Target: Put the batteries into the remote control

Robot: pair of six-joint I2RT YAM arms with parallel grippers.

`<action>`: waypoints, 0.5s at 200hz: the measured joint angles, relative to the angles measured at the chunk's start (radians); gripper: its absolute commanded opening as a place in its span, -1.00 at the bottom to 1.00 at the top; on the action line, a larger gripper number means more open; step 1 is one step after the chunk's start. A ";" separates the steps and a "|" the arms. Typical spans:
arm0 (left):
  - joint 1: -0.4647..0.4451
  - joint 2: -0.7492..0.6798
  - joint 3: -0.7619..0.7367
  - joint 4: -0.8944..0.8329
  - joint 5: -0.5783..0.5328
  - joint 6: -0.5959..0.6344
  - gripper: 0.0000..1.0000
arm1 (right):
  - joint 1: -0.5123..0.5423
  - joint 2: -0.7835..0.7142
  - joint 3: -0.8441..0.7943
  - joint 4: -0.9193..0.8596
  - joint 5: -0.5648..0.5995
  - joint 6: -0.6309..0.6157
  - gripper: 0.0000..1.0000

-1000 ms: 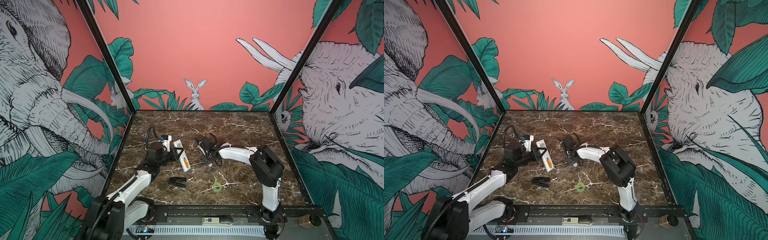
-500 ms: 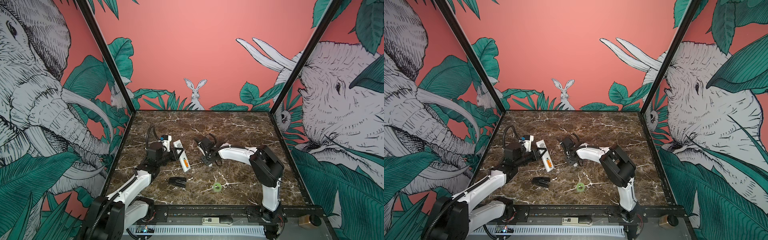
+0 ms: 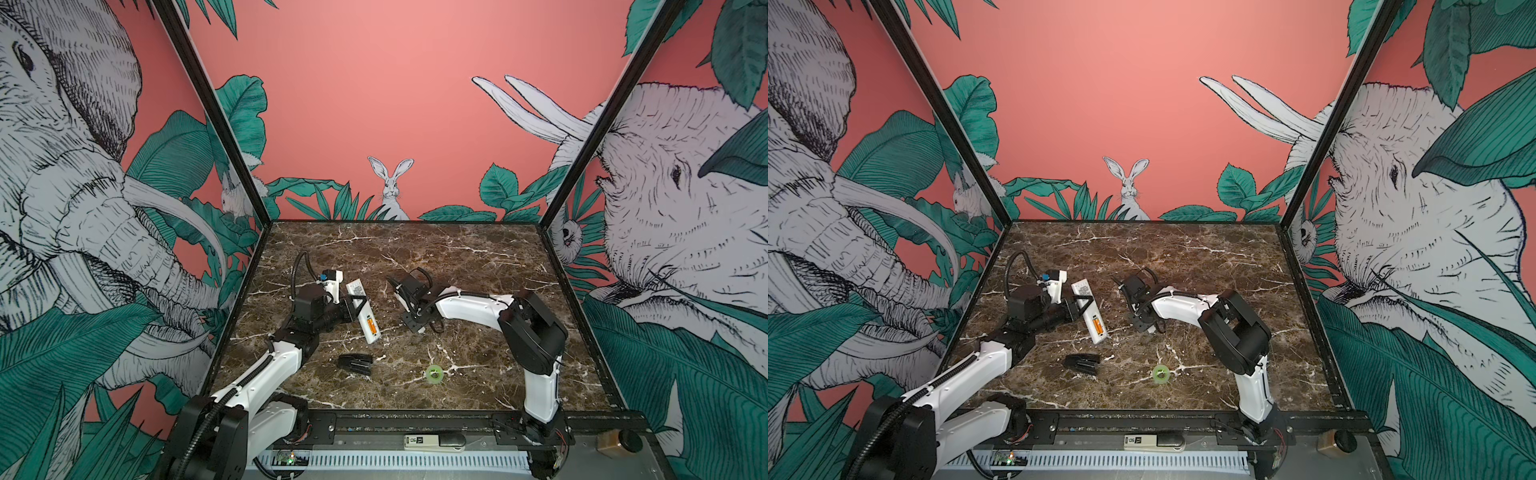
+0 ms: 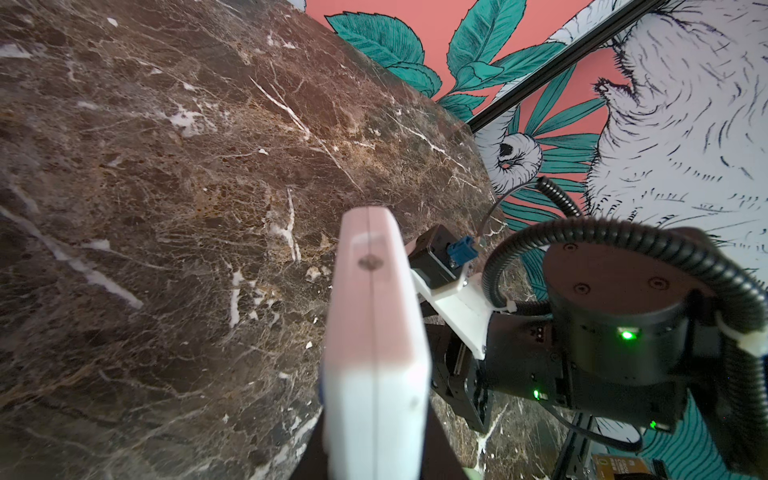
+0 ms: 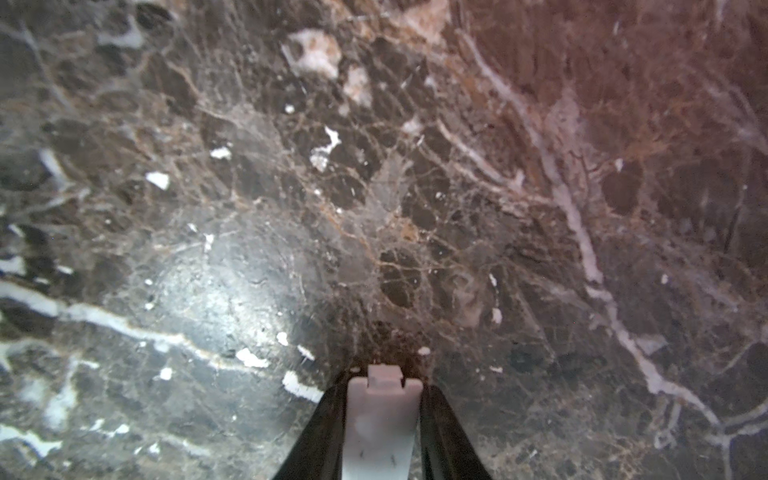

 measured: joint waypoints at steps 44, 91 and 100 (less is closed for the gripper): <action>0.000 0.000 0.000 -0.009 0.000 0.000 -1.00 | 0.000 0.000 0.000 -0.001 -0.001 0.000 -0.37; 0.000 0.001 0.000 -0.014 -0.001 0.001 -1.00 | 0.000 0.000 0.000 0.000 -0.002 0.000 -0.40; 0.000 0.002 0.000 -0.014 -0.001 0.001 -1.00 | 0.000 -0.001 -0.002 0.002 -0.003 -0.001 -0.40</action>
